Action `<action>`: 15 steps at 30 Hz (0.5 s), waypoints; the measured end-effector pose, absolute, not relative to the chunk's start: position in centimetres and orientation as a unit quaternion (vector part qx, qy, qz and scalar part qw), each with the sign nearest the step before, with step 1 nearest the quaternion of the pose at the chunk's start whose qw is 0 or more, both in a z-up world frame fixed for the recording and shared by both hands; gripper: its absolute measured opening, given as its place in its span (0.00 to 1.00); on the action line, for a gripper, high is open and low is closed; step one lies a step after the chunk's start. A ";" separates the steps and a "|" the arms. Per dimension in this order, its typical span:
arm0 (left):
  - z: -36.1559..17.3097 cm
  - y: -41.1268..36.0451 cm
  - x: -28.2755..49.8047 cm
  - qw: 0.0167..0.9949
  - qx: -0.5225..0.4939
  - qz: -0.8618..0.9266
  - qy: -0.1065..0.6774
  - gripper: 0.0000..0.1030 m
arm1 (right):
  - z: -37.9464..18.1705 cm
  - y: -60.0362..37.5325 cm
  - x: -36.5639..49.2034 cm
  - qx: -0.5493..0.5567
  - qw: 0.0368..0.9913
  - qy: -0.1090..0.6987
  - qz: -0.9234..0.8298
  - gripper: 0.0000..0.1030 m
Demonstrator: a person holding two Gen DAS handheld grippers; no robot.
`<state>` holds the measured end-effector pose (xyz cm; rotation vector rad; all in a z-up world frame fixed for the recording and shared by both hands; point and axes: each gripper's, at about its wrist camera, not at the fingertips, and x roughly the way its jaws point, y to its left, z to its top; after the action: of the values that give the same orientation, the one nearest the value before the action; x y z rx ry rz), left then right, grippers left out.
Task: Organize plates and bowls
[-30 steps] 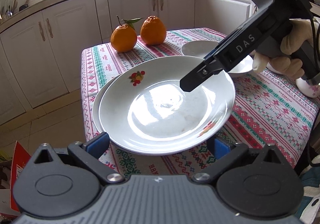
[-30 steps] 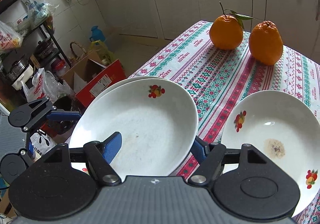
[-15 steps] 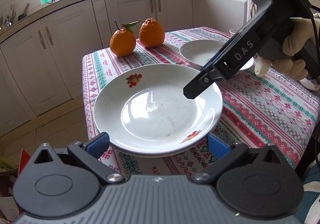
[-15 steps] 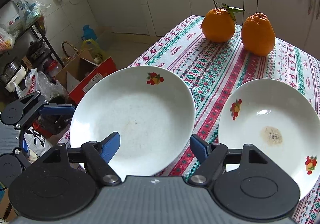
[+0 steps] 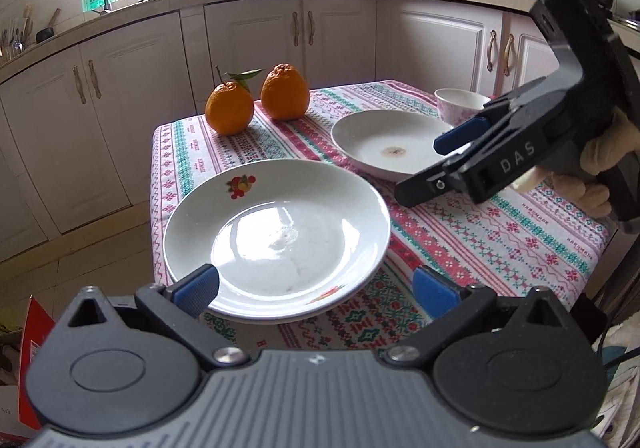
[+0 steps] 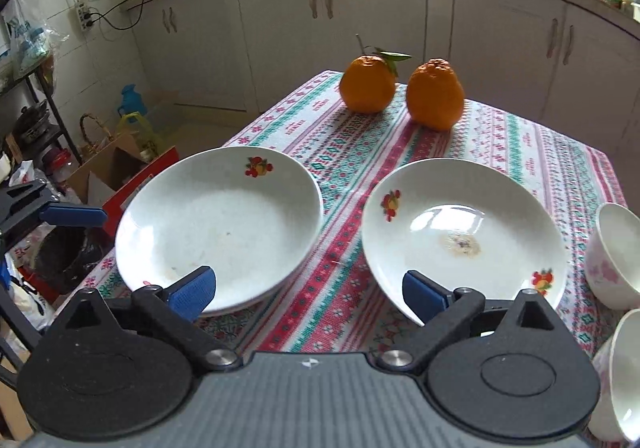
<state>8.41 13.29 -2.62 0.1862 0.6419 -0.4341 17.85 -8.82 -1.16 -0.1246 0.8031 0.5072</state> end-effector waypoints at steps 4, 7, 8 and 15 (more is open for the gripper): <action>-1.7 12.7 8.4 0.921 0.057 -0.222 0.315 0.99 | -1.5 -10.9 16.6 -0.054 0.901 0.378 0.207 1.00; -1.3 12.2 8.3 0.924 0.049 -0.216 0.313 0.99 | -1.8 -12.5 15.9 -0.033 0.906 0.377 0.191 1.00; -1.2 11.9 8.3 0.924 0.048 -0.216 0.312 0.99 | -2.0 -12.9 15.7 -0.028 0.907 0.377 0.186 1.00; -0.6 9.8 7.5 0.919 0.051 -0.232 0.314 0.99 | -3.8 -14.8 15.2 -0.032 0.912 0.378 0.157 1.00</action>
<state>7.50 9.76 -0.60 0.1050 0.6461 -0.4777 15.23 -14.79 -3.85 -0.0664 0.7786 0.3242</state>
